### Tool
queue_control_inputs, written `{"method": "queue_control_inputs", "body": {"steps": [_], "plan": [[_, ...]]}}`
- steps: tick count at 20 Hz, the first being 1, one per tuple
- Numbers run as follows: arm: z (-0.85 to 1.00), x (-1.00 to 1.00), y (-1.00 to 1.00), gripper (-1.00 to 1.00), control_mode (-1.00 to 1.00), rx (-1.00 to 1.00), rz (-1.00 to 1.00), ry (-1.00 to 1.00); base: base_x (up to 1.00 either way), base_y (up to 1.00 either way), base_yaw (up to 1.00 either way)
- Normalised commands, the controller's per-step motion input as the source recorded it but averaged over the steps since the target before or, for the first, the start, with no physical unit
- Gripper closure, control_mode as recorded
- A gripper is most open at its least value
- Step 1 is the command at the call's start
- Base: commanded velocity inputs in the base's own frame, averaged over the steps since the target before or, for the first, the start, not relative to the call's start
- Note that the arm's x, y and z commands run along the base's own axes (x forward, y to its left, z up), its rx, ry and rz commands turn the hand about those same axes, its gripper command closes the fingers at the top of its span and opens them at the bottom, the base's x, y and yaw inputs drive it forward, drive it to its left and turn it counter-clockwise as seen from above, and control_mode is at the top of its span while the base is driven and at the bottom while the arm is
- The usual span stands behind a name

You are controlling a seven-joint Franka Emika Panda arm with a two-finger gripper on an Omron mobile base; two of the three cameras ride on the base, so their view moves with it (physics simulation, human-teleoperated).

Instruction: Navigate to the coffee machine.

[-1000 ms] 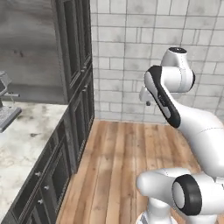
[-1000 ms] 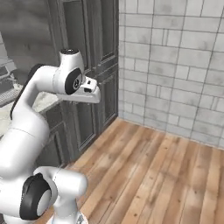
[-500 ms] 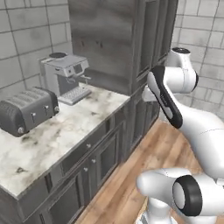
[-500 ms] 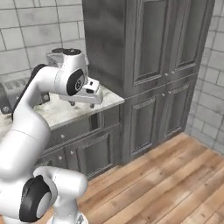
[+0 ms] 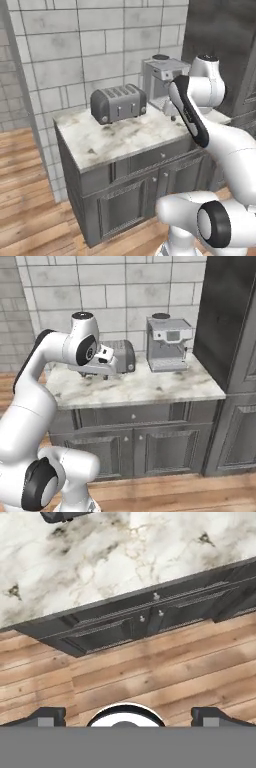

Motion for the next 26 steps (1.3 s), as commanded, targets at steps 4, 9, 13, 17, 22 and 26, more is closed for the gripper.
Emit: {"method": "queue_control_inputs", "body": {"steps": [4,9,13,17,22,26], "plan": [[0.00,0.00,0.00,-1.00,1.00,0.00,0.00,0.00,0.50,-0.42,0.74],[0.00,0.00,0.00,-1.00,1.00,0.00,0.00,0.00,0.47,-0.77,0.56],[0.00,0.00,0.00,-1.00,1.00,0.00,0.00,0.00,0.23,-1.00,0.34],[0.00,0.00,0.00,-1.00,1.00,0.00,0.00,0.00,0.02,-1.00,0.09],[0.00,0.00,0.00,-1.00,1.00,0.00,0.00,0.00,0.20,-1.00,0.03],[0.00,0.00,0.00,-1.00,1.00,0.00,0.00,0.00,0.42,-0.99,0.00]]}}
